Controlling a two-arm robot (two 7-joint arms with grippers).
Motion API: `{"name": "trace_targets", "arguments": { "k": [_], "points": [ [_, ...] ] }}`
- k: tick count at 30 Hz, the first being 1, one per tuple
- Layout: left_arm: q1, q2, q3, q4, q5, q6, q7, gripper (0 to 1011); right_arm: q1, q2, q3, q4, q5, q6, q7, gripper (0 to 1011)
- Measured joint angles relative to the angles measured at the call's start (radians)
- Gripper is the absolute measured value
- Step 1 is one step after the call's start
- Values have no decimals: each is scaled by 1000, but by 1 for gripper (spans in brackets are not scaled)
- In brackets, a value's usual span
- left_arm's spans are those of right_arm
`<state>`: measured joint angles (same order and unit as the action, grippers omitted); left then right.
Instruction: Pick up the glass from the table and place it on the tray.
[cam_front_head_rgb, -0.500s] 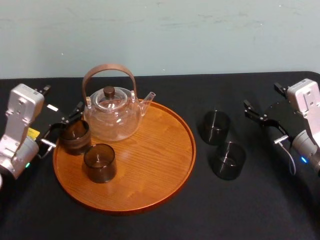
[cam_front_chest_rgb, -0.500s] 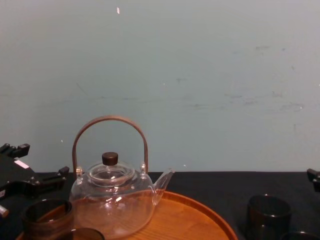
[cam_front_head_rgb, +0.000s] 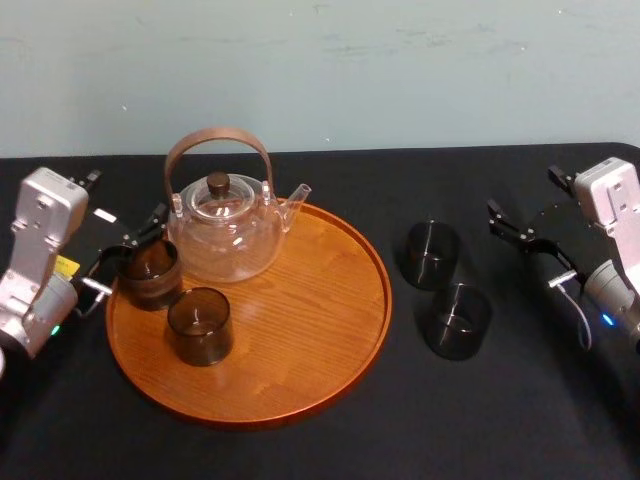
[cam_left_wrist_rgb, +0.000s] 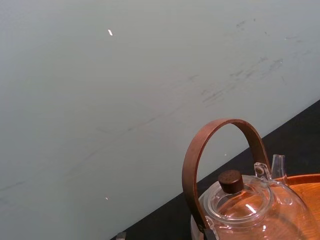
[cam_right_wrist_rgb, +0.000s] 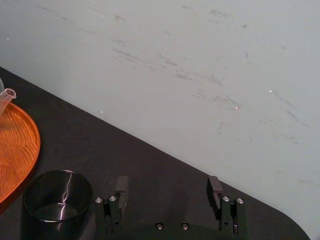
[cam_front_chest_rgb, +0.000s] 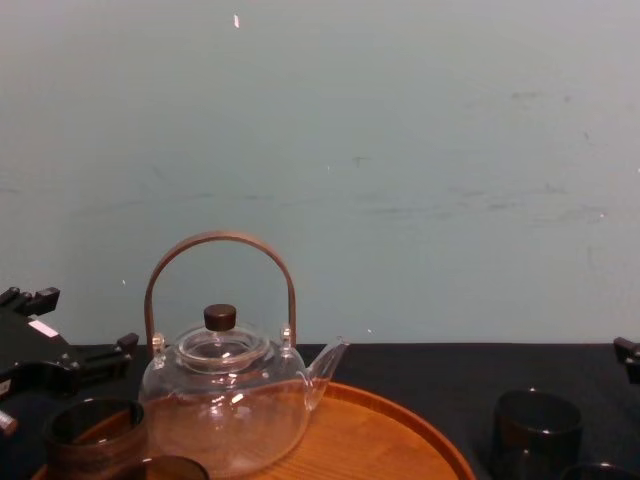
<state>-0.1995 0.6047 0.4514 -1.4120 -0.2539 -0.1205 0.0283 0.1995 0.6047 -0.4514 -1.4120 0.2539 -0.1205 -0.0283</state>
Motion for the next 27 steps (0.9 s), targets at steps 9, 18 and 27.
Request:
{"name": "trace_targets", "arguments": {
  "k": [9, 18, 27],
  "points": [
    [0, 0, 0, 0, 0, 0, 0, 1001, 0, 0, 0, 0, 0, 0, 0, 1002],
    [0, 0, 0, 0, 0, 0, 0, 1001, 0, 0, 0, 0, 0, 0, 0, 1002],
    [0, 0, 0, 0, 0, 0, 0, 1001, 0, 0, 0, 0, 0, 0, 0, 1002]
  ]
}}
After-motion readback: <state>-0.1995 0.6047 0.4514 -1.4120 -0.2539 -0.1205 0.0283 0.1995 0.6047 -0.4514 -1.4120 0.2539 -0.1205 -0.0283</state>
